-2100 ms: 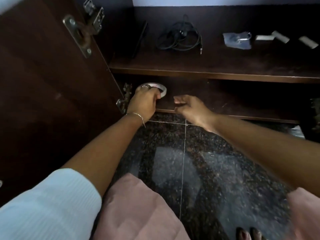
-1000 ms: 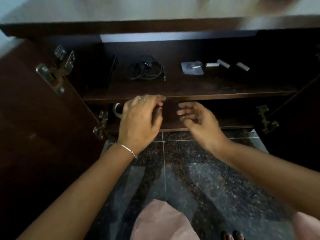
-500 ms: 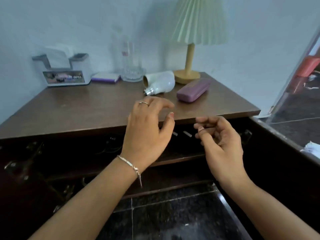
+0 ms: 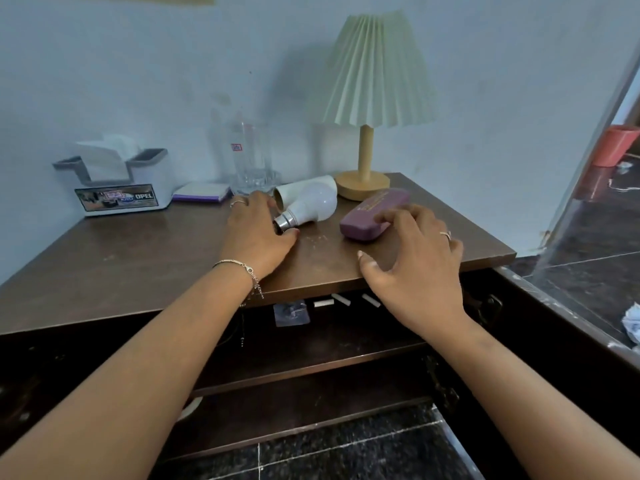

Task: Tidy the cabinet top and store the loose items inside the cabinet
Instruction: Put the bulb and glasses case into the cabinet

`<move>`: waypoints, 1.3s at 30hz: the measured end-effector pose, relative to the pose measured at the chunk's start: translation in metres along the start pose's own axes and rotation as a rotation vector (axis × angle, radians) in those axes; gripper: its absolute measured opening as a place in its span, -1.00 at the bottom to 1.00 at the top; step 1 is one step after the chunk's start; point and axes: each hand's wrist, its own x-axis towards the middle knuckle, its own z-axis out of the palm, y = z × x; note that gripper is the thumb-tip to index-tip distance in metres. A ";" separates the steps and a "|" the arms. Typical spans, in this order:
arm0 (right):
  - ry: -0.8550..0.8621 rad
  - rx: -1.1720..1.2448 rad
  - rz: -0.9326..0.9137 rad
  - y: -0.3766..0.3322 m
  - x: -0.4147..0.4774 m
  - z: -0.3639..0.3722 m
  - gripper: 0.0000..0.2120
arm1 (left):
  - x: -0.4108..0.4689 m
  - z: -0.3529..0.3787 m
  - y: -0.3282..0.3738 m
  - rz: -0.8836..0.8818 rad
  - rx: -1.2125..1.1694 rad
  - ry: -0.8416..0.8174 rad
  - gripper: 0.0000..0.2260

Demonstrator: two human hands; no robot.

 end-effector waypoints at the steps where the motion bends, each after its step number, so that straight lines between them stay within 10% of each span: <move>1: -0.009 0.013 0.005 -0.003 0.007 0.002 -0.59 | 0.002 0.000 0.000 -0.002 0.009 0.001 -0.56; 14: -0.054 -0.118 -0.050 -0.021 0.039 0.027 -0.33 | 0.011 0.006 -0.008 -0.033 -0.111 0.011 -0.75; 24: 0.087 -0.020 -0.166 -0.021 0.031 0.023 -0.26 | -0.020 -0.024 -0.013 -0.240 -0.742 -0.122 -0.89; 30: 0.082 0.494 -0.270 -0.036 -0.019 0.016 -0.28 | -0.068 -0.059 -0.009 -0.133 -0.834 -0.289 -0.82; 39: -0.153 1.205 0.106 -0.060 -0.099 -0.006 -0.43 | -0.147 -0.069 -0.023 -0.069 -0.869 -0.486 -0.73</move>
